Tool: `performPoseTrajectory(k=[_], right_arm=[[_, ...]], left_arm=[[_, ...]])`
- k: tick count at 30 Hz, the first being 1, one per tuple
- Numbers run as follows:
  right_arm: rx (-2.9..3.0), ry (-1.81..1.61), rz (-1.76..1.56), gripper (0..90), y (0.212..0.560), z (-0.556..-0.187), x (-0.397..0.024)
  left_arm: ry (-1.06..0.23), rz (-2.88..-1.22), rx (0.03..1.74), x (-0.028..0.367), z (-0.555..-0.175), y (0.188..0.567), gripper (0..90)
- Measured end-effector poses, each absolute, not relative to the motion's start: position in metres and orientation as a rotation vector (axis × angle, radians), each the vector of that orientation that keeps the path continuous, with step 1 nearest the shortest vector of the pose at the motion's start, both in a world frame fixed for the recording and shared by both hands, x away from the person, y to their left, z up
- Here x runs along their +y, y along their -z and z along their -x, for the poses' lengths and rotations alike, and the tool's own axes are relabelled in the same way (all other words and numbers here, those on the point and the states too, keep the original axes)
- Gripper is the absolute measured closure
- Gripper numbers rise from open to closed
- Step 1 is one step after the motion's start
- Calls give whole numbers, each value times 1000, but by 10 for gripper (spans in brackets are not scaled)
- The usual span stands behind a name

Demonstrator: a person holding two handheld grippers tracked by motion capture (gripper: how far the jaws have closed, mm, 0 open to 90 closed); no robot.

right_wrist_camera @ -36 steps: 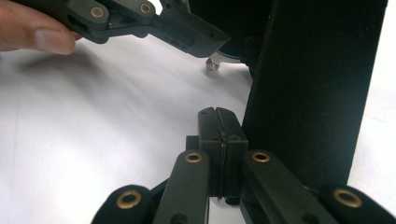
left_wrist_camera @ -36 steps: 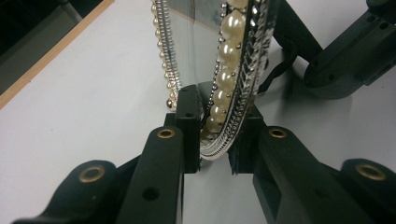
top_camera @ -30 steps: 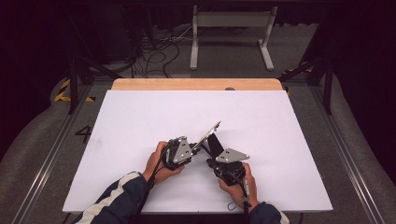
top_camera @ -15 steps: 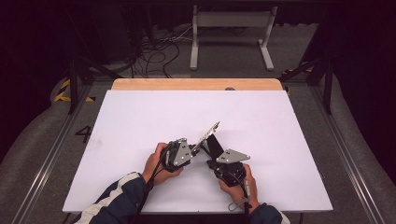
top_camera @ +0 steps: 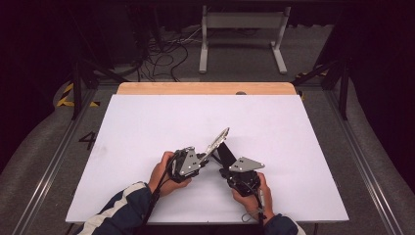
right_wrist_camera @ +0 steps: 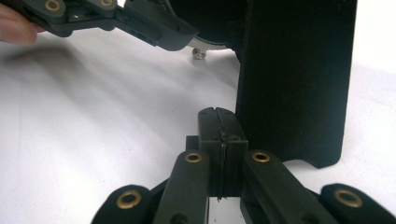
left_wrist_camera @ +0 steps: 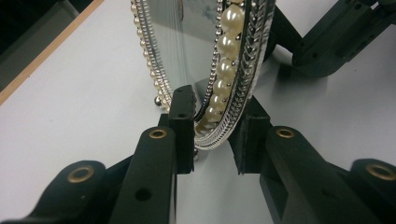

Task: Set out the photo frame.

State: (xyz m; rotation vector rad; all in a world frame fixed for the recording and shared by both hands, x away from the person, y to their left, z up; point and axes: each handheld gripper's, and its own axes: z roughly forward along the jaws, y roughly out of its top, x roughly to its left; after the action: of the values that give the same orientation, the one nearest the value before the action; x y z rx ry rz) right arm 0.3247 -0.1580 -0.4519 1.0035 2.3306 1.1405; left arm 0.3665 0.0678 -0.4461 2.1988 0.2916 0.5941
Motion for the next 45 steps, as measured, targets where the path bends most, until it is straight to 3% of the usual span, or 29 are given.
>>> performPoseTrajectory(k=[45], right_arm=[[2304,-1062,-1110,900,461,-353,-189]], left_arm=[[-477,-2154,279,63,-375,451,704]])
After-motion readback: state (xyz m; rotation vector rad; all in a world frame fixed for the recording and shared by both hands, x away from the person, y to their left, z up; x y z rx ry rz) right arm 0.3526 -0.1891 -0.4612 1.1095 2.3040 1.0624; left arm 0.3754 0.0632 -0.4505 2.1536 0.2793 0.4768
